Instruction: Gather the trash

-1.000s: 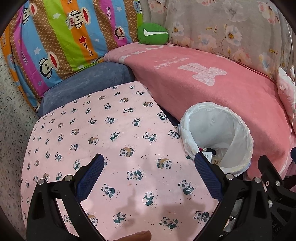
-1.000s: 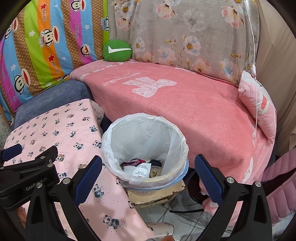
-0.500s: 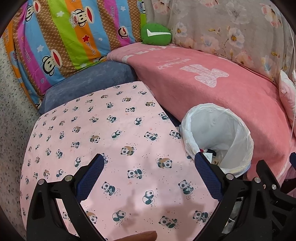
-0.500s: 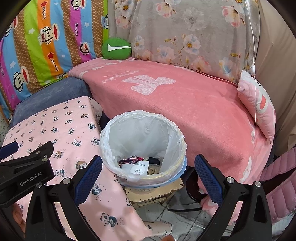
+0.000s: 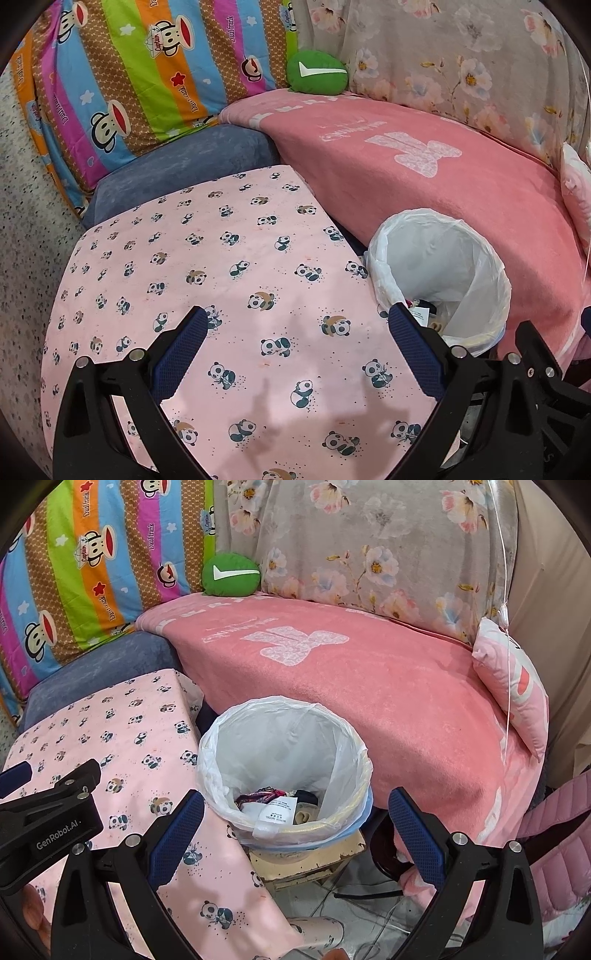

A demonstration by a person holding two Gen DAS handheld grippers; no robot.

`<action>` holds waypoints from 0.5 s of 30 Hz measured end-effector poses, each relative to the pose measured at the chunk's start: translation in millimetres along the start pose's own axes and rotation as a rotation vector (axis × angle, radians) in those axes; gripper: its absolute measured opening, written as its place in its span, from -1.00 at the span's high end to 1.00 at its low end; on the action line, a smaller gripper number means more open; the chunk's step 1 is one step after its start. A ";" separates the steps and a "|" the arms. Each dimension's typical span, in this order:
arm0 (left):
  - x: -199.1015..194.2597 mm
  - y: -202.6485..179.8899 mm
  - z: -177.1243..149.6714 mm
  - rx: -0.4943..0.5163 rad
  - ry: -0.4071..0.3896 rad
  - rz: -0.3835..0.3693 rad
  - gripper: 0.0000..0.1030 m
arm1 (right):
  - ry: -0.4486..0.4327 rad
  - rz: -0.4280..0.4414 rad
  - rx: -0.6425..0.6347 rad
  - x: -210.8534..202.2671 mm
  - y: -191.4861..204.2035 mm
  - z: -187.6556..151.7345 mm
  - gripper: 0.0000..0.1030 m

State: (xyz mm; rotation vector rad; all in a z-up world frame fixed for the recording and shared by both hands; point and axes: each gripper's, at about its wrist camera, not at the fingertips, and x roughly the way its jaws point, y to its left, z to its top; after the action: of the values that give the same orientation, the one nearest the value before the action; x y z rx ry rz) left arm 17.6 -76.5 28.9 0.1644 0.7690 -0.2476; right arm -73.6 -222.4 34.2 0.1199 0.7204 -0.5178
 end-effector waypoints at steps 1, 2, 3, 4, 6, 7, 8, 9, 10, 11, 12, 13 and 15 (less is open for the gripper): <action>0.0 0.0 0.0 0.000 0.000 0.000 -0.82 | 0.000 0.000 0.000 -0.1 0.1 -0.2 -0.87; 0.0 0.0 -0.1 0.000 0.000 0.001 -0.82 | 0.000 0.001 0.000 -0.1 0.3 -0.3 -0.87; 0.1 0.0 -0.1 0.000 0.001 0.001 -0.82 | 0.000 0.001 0.000 -0.1 0.2 -0.2 -0.87; 0.1 0.5 -0.4 0.000 0.001 0.000 -0.82 | 0.000 0.000 0.000 -0.1 0.2 -0.2 -0.87; 0.2 1.2 -0.8 0.001 0.001 0.001 -0.82 | 0.000 0.000 0.000 -0.3 0.3 -0.2 -0.87; 0.2 1.2 -0.8 0.001 0.001 0.000 -0.82 | 0.000 0.000 -0.001 -0.2 0.8 -0.6 -0.87; 0.0 1.5 -1.0 0.001 0.001 -0.001 -0.82 | 0.000 0.000 -0.002 -0.2 1.4 -1.2 -0.87; 0.2 1.0 -0.9 0.002 0.002 -0.001 -0.82 | 0.000 0.000 -0.002 -0.5 2.0 -2.2 -0.87; 0.4 1.3 -1.0 0.002 0.002 -0.001 -0.82 | 0.000 0.000 -0.002 -0.3 1.9 -2.0 -0.87; 0.4 1.1 -0.9 0.002 0.002 -0.001 -0.82 | 0.000 0.000 -0.001 -0.2 1.7 -1.7 -0.87; 0.3 0.8 -0.9 0.003 0.002 -0.001 -0.82 | 0.000 0.000 -0.001 -0.2 1.7 -1.7 -0.87; 0.6 1.2 -1.0 0.003 0.005 -0.001 -0.82 | 0.001 0.000 -0.001 -0.2 1.8 -1.9 -0.87; 1.3 1.4 -1.6 0.001 0.008 -0.001 -0.82 | 0.002 0.000 -0.002 0.1 2.1 -2.0 -0.87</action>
State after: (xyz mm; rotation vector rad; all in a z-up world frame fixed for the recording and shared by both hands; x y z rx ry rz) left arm 17.8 -75.0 27.0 0.1663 0.7767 -0.2486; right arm -73.8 -220.1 32.5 0.1187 0.7232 -0.5170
